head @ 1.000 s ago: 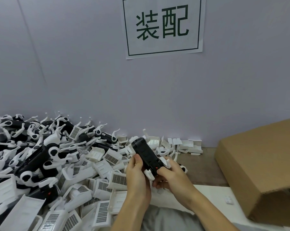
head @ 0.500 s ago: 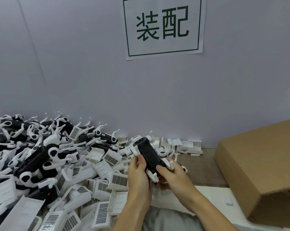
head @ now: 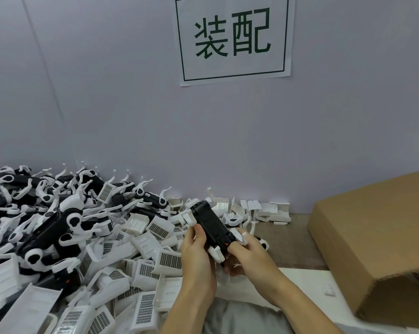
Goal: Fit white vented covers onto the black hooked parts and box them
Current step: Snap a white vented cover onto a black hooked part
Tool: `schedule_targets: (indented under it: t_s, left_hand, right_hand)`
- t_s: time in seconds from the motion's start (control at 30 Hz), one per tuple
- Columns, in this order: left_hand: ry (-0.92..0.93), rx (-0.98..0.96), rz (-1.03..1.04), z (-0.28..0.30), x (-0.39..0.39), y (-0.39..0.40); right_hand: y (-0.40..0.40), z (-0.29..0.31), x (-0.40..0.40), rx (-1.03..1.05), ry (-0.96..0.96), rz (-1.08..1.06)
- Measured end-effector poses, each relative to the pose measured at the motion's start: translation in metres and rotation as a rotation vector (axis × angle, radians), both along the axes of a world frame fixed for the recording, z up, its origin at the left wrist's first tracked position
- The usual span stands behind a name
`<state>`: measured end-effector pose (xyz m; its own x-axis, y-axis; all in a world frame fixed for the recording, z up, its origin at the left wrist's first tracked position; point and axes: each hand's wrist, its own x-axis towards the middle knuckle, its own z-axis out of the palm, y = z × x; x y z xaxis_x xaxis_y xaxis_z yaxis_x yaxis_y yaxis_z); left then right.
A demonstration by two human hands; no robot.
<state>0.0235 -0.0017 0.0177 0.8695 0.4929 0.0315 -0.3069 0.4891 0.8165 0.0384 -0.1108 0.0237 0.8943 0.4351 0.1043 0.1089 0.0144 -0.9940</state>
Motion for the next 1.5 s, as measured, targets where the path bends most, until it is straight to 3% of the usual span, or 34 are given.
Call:
schedule_targets:
  t_s: [0.43, 0.6, 0.67, 0.83, 0.93, 1.1, 1.27, 1.37, 1.5]
  left_hand:
    - [-0.034, -0.072, -0.108, 0.007, 0.001, -0.003]
    - [-0.065, -0.204, 0.178, 0.029, 0.000, 0.012]
    - [-0.082, -0.246, 0.339, 0.039, -0.004, 0.024]
    - [0.005, -0.241, 0.613, 0.049, -0.011, 0.047]
    - [0.019, -0.234, 0.659, 0.048, -0.011, 0.051]
    - [0.084, -0.114, 0.556, 0.039, -0.007, 0.043]
    - [0.190, 0.042, 0.430, 0.033, -0.004, 0.043]
    - [0.186, 0.038, 0.364, 0.032, -0.006, 0.044]
    - [0.197, 0.169, 0.369, 0.031, -0.006, 0.040]
  right_hand:
    - [0.007, 0.007, 0.004, 0.045, 0.100, -0.081]
    - [0.010, 0.014, -0.001, 0.199, 0.202, 0.045]
    - [0.012, 0.013, 0.000, 0.097, 0.143, 0.025]
    - [0.025, -0.005, -0.011, -0.646, -0.435, 0.051]
    - [0.029, -0.014, -0.016, -0.858, -0.588, 0.058]
    - [0.022, -0.010, -0.015, -0.897, -0.685, -0.047]
    - [0.008, 0.007, -0.005, -0.647, -0.550, -0.043]
    - [-0.006, 0.026, 0.002, -0.676, -0.446, 0.017]
    - [-0.028, 0.049, 0.005, -0.743, -0.347, 0.037]
